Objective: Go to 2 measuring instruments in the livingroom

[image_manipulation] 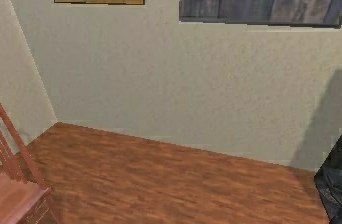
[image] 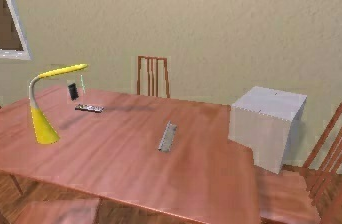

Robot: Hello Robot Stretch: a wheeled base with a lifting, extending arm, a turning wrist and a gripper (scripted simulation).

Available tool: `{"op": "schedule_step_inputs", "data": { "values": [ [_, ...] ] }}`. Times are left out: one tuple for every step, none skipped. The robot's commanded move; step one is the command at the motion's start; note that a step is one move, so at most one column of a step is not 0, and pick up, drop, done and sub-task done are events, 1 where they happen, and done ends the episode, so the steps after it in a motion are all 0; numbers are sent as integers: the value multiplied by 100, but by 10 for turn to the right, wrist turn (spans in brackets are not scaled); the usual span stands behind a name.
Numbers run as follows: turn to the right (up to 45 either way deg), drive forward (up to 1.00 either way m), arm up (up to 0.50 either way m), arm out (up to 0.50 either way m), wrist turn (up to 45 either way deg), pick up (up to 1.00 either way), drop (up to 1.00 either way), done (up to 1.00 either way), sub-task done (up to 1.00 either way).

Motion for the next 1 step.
{"op": "schedule_step_inputs", "data": {
  "values": [
    [0,0,0,0,0,0,0,100,0]
  ]
}}
